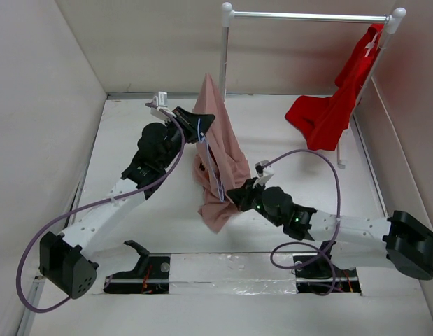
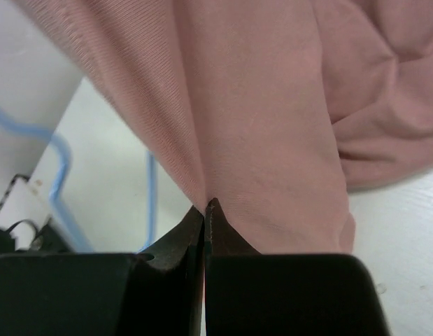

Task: Place the t-shirt on the hanger

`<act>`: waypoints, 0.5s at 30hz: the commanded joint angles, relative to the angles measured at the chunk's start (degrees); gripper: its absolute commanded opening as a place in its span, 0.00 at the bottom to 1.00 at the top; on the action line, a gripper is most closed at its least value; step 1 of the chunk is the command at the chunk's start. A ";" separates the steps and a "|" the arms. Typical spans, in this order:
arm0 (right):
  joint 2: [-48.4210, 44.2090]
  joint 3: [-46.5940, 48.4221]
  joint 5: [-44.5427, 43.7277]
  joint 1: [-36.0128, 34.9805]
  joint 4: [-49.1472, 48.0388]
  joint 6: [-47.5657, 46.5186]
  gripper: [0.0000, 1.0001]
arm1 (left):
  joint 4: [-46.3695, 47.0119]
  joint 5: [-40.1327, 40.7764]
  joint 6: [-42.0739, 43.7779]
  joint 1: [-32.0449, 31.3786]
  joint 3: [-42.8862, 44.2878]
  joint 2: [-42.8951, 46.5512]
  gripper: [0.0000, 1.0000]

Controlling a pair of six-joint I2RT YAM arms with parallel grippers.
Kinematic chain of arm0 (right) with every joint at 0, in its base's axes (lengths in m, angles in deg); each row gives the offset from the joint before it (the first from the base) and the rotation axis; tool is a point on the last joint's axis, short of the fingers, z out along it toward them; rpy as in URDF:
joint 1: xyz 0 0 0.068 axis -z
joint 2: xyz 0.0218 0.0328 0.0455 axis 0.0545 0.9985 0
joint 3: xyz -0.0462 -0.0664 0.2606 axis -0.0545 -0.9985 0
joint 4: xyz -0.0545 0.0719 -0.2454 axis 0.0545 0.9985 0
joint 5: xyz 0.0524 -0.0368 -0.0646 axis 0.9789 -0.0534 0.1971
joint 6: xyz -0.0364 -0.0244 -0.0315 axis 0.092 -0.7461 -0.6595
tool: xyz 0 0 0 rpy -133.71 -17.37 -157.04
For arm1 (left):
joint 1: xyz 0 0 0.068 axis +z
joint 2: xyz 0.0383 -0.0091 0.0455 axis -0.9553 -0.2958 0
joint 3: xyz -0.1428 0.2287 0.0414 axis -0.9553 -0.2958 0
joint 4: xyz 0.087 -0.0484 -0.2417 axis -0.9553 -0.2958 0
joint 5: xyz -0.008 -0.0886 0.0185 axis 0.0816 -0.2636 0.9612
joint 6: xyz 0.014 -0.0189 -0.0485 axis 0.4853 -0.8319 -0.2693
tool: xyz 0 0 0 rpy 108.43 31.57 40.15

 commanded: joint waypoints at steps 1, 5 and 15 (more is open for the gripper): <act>-3.51 -1.47 2.65 -3.61 9.55 1.39 0.00 | 15.49 7.16 -1.89 0.70 5.47 0.20 0.00; -6.07 -1.56 9.66 -4.94 13.43 1.48 0.00 | 19.53 11.20 -1.98 0.70 4.95 -2.26 0.00; -5.28 -2.61 12.84 -14.52 23.54 6.57 0.00 | 20.42 13.83 -0.15 2.80 12.14 -7.18 0.00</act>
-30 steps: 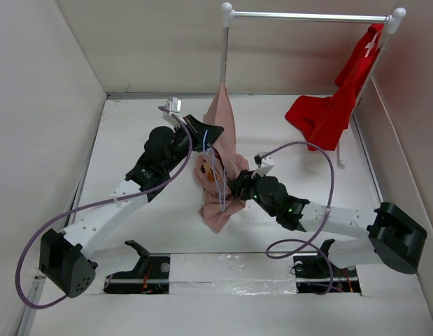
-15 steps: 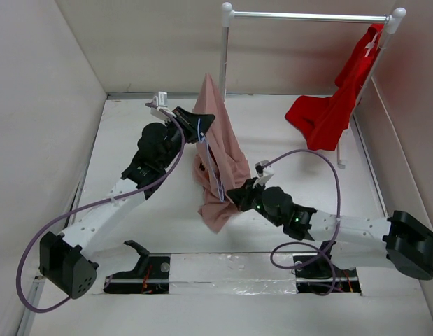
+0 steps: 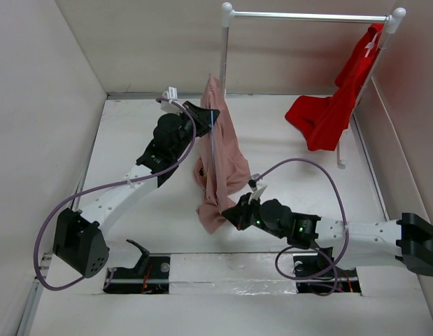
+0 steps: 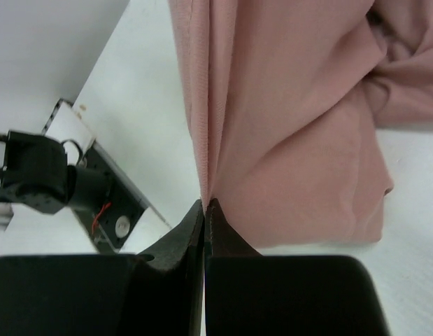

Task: Place the t-shirt on the hanger

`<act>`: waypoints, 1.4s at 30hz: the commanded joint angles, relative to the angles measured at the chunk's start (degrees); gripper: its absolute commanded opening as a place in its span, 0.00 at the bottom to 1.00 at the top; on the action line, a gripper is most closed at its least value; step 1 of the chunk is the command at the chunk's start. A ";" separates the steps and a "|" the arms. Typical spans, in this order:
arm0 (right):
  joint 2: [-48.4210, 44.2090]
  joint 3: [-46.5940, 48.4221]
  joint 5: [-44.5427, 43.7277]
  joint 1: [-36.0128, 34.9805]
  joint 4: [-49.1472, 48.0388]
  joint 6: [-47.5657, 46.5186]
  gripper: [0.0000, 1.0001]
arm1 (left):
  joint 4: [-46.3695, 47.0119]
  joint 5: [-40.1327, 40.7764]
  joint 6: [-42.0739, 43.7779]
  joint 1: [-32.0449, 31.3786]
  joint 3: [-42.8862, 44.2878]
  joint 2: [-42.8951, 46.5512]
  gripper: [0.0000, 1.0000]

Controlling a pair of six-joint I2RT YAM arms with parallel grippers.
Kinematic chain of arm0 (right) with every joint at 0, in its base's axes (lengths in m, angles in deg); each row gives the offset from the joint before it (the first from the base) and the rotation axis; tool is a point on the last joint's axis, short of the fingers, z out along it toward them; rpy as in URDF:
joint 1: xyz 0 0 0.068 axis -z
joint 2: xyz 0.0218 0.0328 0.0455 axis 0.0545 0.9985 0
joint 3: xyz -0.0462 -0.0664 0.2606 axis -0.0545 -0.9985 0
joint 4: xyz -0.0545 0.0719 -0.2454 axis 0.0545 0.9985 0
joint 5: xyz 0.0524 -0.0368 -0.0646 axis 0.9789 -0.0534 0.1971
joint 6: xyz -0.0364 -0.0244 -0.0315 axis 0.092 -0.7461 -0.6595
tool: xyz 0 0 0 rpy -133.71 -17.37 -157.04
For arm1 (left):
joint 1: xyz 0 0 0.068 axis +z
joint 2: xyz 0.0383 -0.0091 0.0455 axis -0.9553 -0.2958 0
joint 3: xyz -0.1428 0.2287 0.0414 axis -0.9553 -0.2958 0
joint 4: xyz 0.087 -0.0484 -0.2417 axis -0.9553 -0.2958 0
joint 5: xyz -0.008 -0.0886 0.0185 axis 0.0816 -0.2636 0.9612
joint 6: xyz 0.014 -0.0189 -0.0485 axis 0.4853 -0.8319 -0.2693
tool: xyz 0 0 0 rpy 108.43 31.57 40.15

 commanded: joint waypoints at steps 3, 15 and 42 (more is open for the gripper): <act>-0.21 -2.48 12.11 -7.84 14.80 5.03 0.00 | 15.08 14.34 8.30 2.70 12.05 0.90 0.00; -17.08 7.96 9.75 -13.13 33.33 5.22 0.00 | 23.78 18.74 21.34 2.70 2.74 0.02 0.00; 7.77 19.05 14.41 -0.29 17.09 -4.37 0.00 | 19.12 3.89 -2.30 -0.20 -27.57 15.22 0.00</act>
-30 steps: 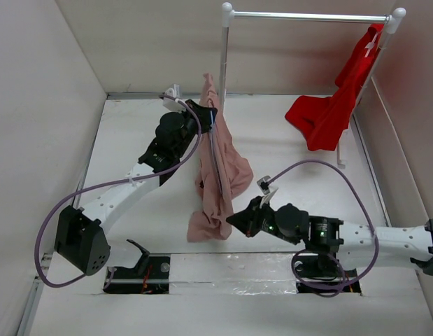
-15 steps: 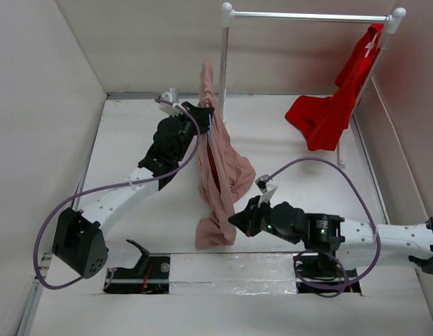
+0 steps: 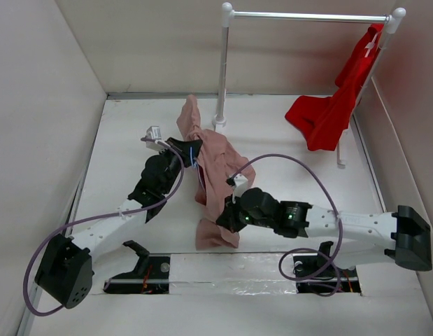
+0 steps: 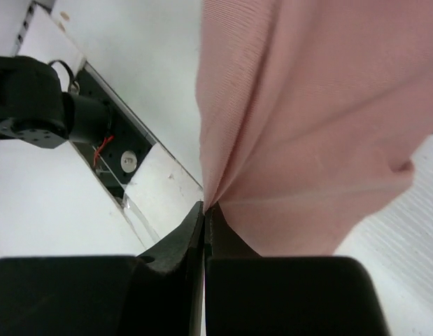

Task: Place the t-shirt on the hanger

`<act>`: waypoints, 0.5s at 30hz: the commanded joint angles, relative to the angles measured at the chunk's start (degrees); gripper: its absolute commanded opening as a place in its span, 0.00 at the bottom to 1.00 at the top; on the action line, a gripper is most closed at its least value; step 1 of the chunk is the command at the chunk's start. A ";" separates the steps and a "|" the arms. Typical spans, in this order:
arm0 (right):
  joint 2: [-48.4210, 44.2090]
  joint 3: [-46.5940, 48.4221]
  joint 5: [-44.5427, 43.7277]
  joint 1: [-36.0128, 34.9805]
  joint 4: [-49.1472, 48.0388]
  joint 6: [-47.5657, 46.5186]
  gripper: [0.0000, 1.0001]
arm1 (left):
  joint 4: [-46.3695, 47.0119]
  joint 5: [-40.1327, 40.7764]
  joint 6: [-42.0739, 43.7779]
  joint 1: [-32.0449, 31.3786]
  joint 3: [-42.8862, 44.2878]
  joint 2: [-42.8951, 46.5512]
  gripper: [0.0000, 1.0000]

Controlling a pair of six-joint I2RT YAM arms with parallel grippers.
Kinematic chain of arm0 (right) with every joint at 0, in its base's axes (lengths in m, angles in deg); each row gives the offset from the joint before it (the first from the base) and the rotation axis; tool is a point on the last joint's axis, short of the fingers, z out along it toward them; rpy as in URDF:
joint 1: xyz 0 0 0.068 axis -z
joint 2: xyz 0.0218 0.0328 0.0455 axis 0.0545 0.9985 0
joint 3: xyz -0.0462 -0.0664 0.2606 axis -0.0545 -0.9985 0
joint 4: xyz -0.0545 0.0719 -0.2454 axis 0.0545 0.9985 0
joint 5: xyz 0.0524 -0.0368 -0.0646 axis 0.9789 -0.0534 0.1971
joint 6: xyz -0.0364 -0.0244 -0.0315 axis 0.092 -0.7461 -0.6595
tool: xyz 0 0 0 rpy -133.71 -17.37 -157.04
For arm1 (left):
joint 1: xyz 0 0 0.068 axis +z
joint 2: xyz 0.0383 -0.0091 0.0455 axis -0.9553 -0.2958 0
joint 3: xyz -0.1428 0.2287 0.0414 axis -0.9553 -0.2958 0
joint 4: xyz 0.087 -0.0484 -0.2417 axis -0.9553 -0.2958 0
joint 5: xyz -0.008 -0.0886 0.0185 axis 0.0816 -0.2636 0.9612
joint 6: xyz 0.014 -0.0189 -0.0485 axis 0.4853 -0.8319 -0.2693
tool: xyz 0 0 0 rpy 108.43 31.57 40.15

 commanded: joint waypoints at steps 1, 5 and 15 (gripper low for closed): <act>3.80 4.14 4.71 -0.18 -6.79 -2.36 0.00 | 7.55 -3.93 -5.34 0.23 -4.10 1.36 0.00; 8.03 4.68 4.27 -0.18 -5.40 -2.18 0.22 | 6.60 -4.55 -4.82 0.23 -4.65 1.19 0.00; -4.01 4.42 -7.24 0.34 -5.20 -6.48 0.32 | 6.68 -6.66 -4.47 0.23 -4.82 -0.13 0.00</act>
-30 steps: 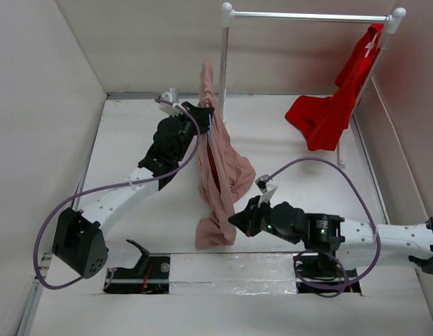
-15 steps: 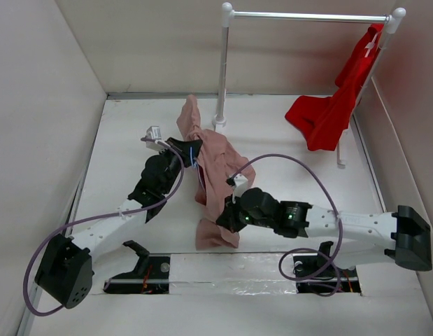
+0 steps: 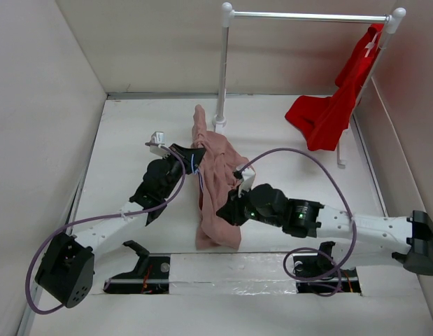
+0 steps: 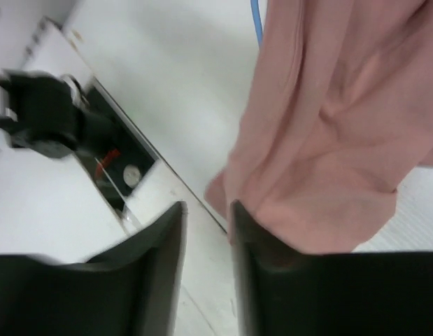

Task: Place the t-shirt on the hanger

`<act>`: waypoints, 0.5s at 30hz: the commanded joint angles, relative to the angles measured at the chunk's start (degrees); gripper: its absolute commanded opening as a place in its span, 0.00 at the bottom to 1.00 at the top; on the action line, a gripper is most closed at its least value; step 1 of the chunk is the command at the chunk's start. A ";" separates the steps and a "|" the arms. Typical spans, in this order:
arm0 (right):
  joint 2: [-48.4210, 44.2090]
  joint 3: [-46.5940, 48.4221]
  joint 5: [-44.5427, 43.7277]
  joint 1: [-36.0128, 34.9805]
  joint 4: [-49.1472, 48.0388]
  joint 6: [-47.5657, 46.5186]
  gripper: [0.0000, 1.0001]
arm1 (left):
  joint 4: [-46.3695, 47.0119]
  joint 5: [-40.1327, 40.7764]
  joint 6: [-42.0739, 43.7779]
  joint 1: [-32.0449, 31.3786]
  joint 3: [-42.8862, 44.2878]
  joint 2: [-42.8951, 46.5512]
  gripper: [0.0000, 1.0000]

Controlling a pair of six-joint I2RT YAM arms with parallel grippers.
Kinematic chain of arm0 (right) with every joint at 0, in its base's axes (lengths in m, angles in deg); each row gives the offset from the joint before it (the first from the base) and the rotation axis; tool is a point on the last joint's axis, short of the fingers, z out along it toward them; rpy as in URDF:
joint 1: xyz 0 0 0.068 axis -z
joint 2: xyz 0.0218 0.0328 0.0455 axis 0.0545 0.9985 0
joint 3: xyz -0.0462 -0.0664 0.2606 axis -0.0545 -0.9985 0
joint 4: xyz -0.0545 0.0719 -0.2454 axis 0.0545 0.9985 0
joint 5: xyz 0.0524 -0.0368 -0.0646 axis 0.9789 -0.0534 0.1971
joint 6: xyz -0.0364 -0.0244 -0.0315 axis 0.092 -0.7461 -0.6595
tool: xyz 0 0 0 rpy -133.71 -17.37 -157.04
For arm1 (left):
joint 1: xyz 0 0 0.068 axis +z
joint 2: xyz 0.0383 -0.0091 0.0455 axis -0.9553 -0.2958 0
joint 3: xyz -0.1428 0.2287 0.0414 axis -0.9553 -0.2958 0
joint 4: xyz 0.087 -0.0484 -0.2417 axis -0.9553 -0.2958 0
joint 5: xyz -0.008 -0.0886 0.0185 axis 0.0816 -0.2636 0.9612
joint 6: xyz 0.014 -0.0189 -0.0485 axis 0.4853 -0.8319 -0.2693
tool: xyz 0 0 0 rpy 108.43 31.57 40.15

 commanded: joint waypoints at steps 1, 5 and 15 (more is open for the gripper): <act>-3.16 2.16 -4.53 0.32 -6.35 -3.27 0.19 | 5.68 -1.96 -0.88 0.21 0.34 -0.15 0.00; 0.60 3.48 -3.75 1.46 -15.66 -6.87 0.00 | 5.07 -3.01 -0.80 0.21 0.95 -1.64 0.00; 10.99 5.34 0.28 9.98 -26.75 -7.85 0.19 | 2.70 -3.63 -0.36 0.21 0.42 1.60 0.00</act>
